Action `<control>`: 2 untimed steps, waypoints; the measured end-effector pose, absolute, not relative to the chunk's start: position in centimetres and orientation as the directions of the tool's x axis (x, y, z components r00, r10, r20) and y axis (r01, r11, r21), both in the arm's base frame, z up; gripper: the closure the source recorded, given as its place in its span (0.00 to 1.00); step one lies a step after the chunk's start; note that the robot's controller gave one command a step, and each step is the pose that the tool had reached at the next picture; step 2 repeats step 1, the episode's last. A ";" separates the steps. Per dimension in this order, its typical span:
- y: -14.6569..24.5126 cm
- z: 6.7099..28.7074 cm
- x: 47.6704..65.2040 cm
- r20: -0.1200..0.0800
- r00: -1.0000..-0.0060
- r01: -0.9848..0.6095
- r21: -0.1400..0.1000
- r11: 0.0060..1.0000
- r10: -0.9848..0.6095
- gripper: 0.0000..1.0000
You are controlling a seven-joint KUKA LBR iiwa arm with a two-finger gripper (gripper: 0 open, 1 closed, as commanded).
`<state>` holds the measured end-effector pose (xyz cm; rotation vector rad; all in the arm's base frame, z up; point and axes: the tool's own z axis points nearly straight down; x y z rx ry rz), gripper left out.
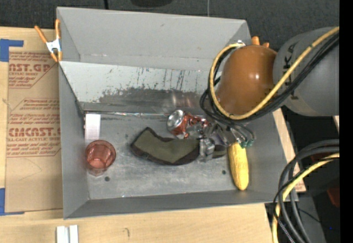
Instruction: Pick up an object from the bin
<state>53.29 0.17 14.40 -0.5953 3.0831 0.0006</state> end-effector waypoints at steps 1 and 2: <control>0.4 22.2 54.4 -0.003 -0.923 -0.385 0.000 0.923 -0.385 1.00; 0.4 22.2 54.4 -0.003 -0.923 -0.385 0.000 0.923 -0.385 1.00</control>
Offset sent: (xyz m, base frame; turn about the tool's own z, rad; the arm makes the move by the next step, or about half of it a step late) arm 0.0000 0.0000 0.0000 0.0000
